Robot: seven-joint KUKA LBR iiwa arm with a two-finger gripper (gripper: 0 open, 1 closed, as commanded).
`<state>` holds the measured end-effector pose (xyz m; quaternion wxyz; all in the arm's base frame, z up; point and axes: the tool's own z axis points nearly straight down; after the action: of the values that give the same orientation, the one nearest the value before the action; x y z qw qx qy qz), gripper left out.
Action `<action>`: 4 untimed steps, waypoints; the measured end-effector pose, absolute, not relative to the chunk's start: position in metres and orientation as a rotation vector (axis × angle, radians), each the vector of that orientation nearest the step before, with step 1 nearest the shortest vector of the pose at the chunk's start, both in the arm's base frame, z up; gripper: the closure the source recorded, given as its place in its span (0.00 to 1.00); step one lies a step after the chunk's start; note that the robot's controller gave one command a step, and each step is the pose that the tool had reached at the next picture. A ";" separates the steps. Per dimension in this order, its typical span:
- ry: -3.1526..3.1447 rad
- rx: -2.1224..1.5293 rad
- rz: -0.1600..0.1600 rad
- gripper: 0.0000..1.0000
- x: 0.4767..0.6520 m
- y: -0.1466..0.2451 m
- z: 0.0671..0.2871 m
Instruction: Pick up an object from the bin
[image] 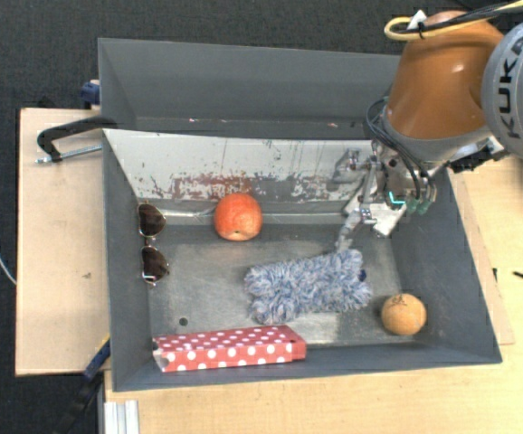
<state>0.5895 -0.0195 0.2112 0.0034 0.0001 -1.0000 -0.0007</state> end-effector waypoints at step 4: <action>-3.145 -0.074 -0.002 1.00 0.584 0.020 0.077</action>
Offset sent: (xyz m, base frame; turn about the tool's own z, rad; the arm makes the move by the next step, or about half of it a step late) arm -0.0108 0.0555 -0.1160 -0.1857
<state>0.5841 0.0195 0.0771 -0.0022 -0.0234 -0.9997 -0.0007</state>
